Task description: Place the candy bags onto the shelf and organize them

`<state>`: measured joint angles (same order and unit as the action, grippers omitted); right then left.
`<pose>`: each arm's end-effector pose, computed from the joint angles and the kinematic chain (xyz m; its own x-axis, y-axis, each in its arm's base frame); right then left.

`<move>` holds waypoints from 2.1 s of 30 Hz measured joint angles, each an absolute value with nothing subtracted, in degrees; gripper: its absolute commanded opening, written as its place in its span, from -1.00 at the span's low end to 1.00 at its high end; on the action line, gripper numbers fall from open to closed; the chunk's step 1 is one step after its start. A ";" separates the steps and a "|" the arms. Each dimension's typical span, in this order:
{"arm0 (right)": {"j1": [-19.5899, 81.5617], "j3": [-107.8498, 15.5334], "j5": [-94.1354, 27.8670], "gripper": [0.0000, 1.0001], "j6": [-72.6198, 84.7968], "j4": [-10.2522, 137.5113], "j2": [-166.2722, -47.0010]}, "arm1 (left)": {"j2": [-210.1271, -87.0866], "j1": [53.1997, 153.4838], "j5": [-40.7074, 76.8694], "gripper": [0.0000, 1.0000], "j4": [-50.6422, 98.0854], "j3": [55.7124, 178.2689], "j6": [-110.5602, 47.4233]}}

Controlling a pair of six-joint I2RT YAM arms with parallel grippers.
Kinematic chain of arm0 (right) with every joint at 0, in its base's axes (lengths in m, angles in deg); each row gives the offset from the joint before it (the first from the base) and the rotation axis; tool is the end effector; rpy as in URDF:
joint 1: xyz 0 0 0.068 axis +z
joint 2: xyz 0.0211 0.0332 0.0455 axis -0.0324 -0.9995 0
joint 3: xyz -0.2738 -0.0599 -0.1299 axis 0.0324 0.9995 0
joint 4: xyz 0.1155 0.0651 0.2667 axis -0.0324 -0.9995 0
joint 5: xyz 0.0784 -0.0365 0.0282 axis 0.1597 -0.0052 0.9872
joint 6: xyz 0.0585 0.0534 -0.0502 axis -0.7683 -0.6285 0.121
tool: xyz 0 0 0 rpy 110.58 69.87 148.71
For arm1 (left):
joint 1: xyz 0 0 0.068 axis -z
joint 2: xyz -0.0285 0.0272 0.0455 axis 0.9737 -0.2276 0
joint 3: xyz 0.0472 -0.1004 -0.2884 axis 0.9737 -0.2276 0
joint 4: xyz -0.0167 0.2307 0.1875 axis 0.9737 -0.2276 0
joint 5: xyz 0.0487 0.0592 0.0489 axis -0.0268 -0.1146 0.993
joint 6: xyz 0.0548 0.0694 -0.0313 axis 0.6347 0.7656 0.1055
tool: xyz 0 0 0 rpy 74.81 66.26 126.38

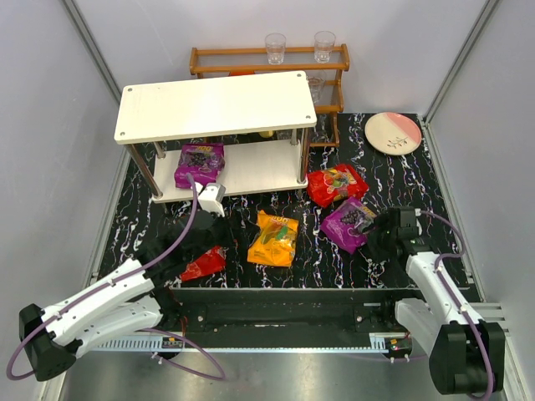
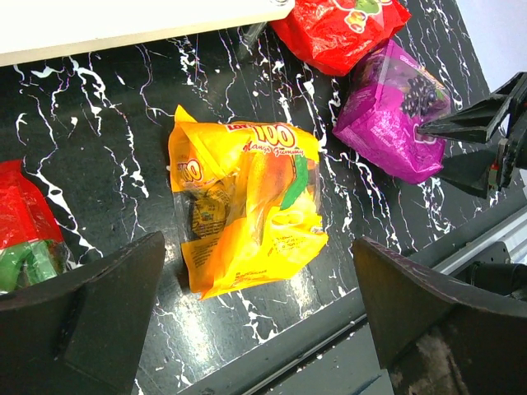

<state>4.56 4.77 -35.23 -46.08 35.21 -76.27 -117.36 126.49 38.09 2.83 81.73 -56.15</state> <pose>0.2006 0.0177 0.1466 -0.5094 0.8299 -0.2275 0.6487 0.5440 0.5321 0.1643 -0.1668 0.2782 -0.5999 -0.1862 -0.7781 0.3391 0.8217 -0.4581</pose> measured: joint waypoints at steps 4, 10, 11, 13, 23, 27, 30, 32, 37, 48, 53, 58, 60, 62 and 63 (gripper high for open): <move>4.60 4.79 -33.14 -0.95 -45.77 40.78 -77.74 | -117.17 126.49 38.24 0.98 2.81 81.73 -56.13; 4.80 1.93 -33.40 -1.00 -42.19 40.43 -72.58 | -116.75 126.42 38.42 0.98 2.61 81.73 -56.17; 4.82 -0.04 -34.73 -1.00 -40.81 37.90 -71.29 | -116.36 126.42 38.46 0.98 2.46 81.73 -56.28; 4.82 -5.62 -37.99 -1.00 -37.97 33.02 -69.85 | -115.55 126.40 38.59 0.98 2.02 81.73 -56.37; 4.86 -52.30 -40.06 -1.00 -23.15 31.14 -87.57 | -114.37 126.34 38.61 0.98 1.21 81.68 -57.22; 7.75 -68.19 -33.81 -1.00 -17.95 33.37 -98.90 | -111.77 126.34 38.61 0.98 0.76 80.70 -57.55; 12.38 -77.87 -27.67 -1.00 -14.56 34.01 -106.37 | -109.34 126.34 38.70 0.98 0.43 79.98 -57.59; 16.21 -84.37 -23.43 -1.00 -13.20 33.79 -111.42 | -108.03 126.34 38.86 0.98 0.12 79.80 -57.59; 25.45 -99.18 -15.59 -1.00 -11.70 32.98 -124.14 | -105.67 126.32 39.21 0.98 -0.12 78.82 -58.12; 36.23 -123.16 -3.30 -1.00 -12.99 33.51 -153.12 | -100.93 126.25 40.30 0.98 -2.35 76.18 -59.95; 36.47 -124.47 2.45 -1.00 -15.74 39.28 -156.82 | -100.01 126.25 40.65 0.98 -2.79 75.13 -60.81; 36.51 -126.31 8.13 -1.00 -20.48 45.70 -160.36 | -99.05 126.25 41.08 0.98 -2.98 74.16 -61.24; 36.62 -127.07 9.73 -1.00 -22.21 47.84 -161.84 | -99.05 126.25 41.19 0.98 -2.98 74.16 -61.46; 36.84 -127.69 10.80 -0.55 -23.72 49.68 -163.03 | -99.05 126.25 41.19 0.98 -2.96 74.16 -61.62; 36.97 -127.93 11.17 -0.20 -24.29 50.49 -163.44 | -99.05 126.25 41.19 0.98 -2.98 74.16 -61.66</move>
